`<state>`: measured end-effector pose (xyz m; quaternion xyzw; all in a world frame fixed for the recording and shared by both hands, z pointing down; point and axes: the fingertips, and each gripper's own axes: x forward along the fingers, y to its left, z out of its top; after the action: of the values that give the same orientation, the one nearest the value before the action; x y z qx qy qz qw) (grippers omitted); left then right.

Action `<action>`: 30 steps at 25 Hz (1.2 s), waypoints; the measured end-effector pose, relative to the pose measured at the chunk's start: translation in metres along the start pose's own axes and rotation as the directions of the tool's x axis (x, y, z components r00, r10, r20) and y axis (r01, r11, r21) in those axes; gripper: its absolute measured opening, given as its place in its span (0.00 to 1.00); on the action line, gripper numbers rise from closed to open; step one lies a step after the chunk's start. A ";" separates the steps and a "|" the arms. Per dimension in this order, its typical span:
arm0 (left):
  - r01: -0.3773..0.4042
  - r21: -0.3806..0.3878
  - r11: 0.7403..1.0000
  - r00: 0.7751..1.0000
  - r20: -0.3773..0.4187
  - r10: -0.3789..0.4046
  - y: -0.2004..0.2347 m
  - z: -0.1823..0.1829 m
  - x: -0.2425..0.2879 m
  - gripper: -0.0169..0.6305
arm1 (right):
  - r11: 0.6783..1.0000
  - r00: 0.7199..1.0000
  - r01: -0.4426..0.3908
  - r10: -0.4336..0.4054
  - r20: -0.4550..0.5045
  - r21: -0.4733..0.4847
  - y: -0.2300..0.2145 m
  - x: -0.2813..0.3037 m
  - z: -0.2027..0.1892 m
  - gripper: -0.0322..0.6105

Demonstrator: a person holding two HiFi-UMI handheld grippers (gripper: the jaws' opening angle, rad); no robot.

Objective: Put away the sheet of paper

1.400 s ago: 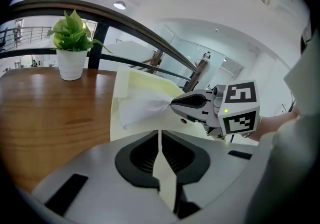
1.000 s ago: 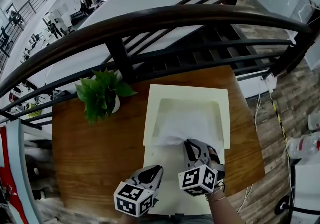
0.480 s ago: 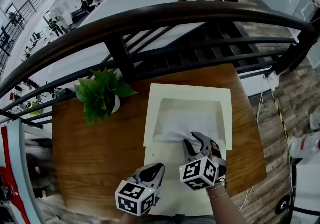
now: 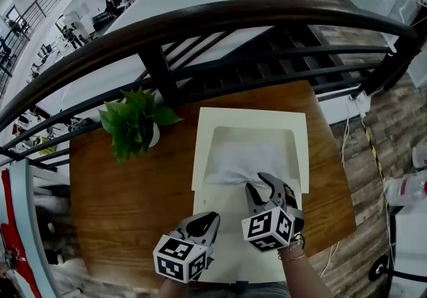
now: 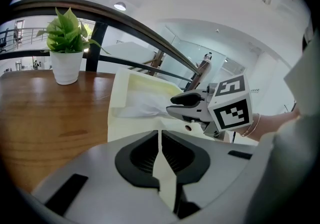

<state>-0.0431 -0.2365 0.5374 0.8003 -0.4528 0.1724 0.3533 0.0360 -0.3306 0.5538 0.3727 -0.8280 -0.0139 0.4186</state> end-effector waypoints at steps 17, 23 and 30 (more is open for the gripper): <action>0.070 0.119 0.990 0.994 0.077 -0.080 -0.042 0.012 -0.046 0.08 | 0.974 0.988 0.060 -0.090 0.128 0.220 0.010 -0.104 0.012 0.26; 0.107 0.180 0.978 0.984 0.125 -0.130 -0.066 0.018 -0.072 0.08 | 0.950 0.973 0.057 -0.122 0.197 0.307 0.023 -0.154 0.023 0.23; 0.154 0.238 0.959 0.965 0.170 -0.197 -0.087 0.026 -0.102 0.08 | 0.924 0.954 0.061 -0.166 0.251 0.378 0.042 -0.200 0.029 0.17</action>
<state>-0.0243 -0.1641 0.4235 0.8849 -0.3894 0.1118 0.2298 0.0645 -0.1824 0.4125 0.4862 -0.8433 0.0638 0.2199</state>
